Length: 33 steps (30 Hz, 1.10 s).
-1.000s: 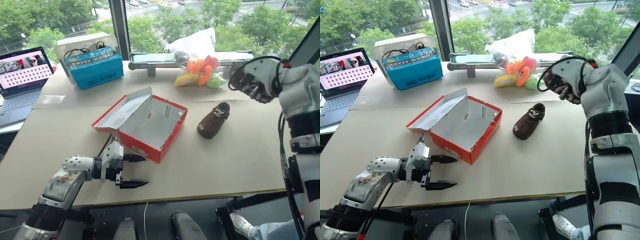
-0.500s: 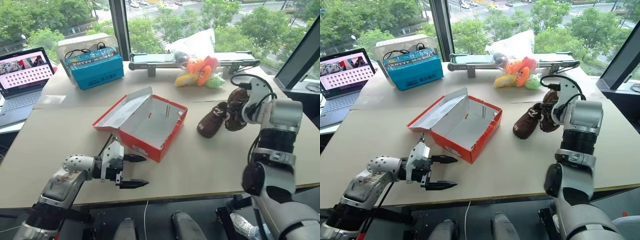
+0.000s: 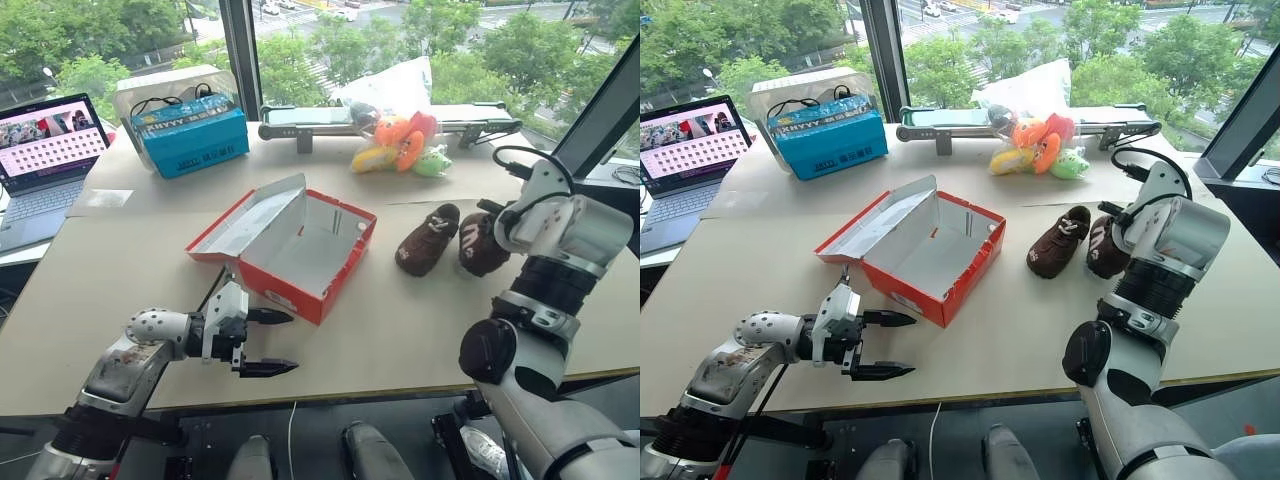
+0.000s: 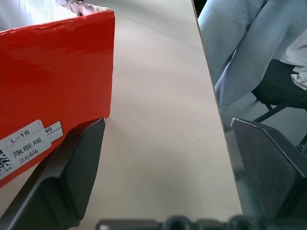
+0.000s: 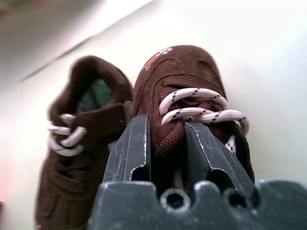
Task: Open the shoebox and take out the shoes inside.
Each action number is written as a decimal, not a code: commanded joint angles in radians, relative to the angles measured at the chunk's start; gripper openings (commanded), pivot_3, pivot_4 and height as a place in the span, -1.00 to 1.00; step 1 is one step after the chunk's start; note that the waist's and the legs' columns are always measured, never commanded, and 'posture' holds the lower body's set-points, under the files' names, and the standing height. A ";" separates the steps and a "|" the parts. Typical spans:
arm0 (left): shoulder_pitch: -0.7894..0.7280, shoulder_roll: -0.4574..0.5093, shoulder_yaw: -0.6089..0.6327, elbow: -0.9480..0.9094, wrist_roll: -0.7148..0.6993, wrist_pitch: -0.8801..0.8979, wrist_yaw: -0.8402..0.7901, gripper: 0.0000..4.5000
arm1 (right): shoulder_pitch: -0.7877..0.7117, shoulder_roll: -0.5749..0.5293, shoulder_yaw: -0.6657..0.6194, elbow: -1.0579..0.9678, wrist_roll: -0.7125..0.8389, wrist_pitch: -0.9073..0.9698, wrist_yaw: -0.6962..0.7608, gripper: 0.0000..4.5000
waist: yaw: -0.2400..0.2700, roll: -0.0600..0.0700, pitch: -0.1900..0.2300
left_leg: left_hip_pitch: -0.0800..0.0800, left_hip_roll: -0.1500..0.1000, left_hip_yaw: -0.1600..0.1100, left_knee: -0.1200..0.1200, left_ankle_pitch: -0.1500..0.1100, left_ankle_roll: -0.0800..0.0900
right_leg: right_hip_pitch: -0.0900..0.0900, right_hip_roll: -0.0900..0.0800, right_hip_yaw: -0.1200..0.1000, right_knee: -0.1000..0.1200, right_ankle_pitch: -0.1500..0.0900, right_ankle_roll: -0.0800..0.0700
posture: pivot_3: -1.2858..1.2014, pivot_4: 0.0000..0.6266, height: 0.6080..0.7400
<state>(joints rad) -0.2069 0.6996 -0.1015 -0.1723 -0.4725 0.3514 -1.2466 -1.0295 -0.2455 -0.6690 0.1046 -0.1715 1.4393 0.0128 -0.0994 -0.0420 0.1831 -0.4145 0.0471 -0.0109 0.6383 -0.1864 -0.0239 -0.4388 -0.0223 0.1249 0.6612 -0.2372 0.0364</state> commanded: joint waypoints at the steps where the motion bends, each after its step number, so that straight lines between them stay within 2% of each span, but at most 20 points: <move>1: 0.003 0.008 0.012 -0.035 -0.012 0.002 0.000 1.00 | 0.011 -0.008 -0.005 -0.068 0.037 -0.011 -0.017 -0.48 | -0.001 0.000 0.000 | 0.000 0.000 0.000 0.000 0.000 0.000 | 0.000 0.000 0.000 0.000 0.000 0.000 | 0.03 -0.52 1.00; 7: 0.004 0.008 0.016 -0.038 -0.010 0.001 0.003 1.00 | 0.058 0.035 0.019 -0.017 0.078 -0.069 -0.038 -0.48 | -0.005 0.000 0.000 | 0.000 0.000 0.000 0.000 0.000 0.000 | 0.000 0.000 0.000 0.000 0.000 0.000 | 0.03 -0.52 1.00; 13: 0.006 0.011 0.018 -0.043 -0.013 0.001 0.007 1.00 | 0.011 0.093 0.010 0.053 0.130 -0.136 -0.078 -0.48 | -0.017 0.000 0.000 | 0.000 0.000 0.000 0.000 0.000 0.000 | 0.000 0.000 0.000 0.000 0.000 0.001 | 0.03 -0.52 1.00; 17: 0.008 0.011 0.020 -0.045 -0.013 0.001 0.011 1.00 | -0.013 0.085 -0.008 0.070 0.156 -0.145 -0.113 -0.48 | -0.025 0.000 0.000 | 0.000 0.000 0.000 0.000 0.000 0.000 | 0.000 0.000 0.000 0.000 0.000 0.001 | 0.03 -0.52 1.00; 20: 0.011 0.012 0.022 -0.046 -0.014 0.000 0.013 1.00 | -0.019 0.076 -0.026 0.050 0.172 -0.137 -0.135 -0.16 | -0.025 0.000 0.000 | 0.000 0.000 0.000 0.000 0.000 0.000 | 0.000 0.000 0.000 0.000 0.000 0.001 | 0.03 -0.52 1.00; 26: 0.011 0.011 0.022 -0.044 -0.015 -0.001 0.013 1.00 | -0.005 0.016 0.018 0.009 0.186 -0.061 -0.130 0.74 | -0.022 0.000 0.000 | -0.001 0.000 0.000 0.000 0.000 0.000 | 0.000 0.000 0.000 -0.003 0.000 0.001 | 0.03 -0.52 1.00; 30: 0.012 0.011 0.021 -0.042 -0.015 -0.002 0.012 1.00 | 0.006 0.008 0.008 -0.064 0.209 0.011 -0.118 0.74 | -0.022 0.000 0.000 | -0.001 0.000 0.000 0.000 0.000 0.000 | 0.000 0.000 0.000 -0.003 0.000 0.001 | 0.03 -0.52 1.00; 33: 0.012 0.014 0.022 -0.042 -0.017 -0.001 0.008 1.00 | 0.008 0.011 -0.018 -0.214 0.213 0.155 -0.104 0.74 | -0.021 0.001 0.000 | -0.001 0.000 0.000 -0.001 0.000 0.000 | 0.000 0.000 0.000 -0.004 0.000 0.001 | 0.03 -0.52 1.00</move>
<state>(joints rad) -0.1949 0.7036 -0.1003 -0.1842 -0.4738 0.3520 -1.2333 -1.0080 -0.2194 -0.6774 0.0204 0.0231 1.5155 -0.1062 -0.1206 -0.0412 0.1835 -0.4158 0.0474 -0.0113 0.6369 -0.1865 -0.0238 -0.4389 -0.0221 0.1247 0.6576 -0.2371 0.0377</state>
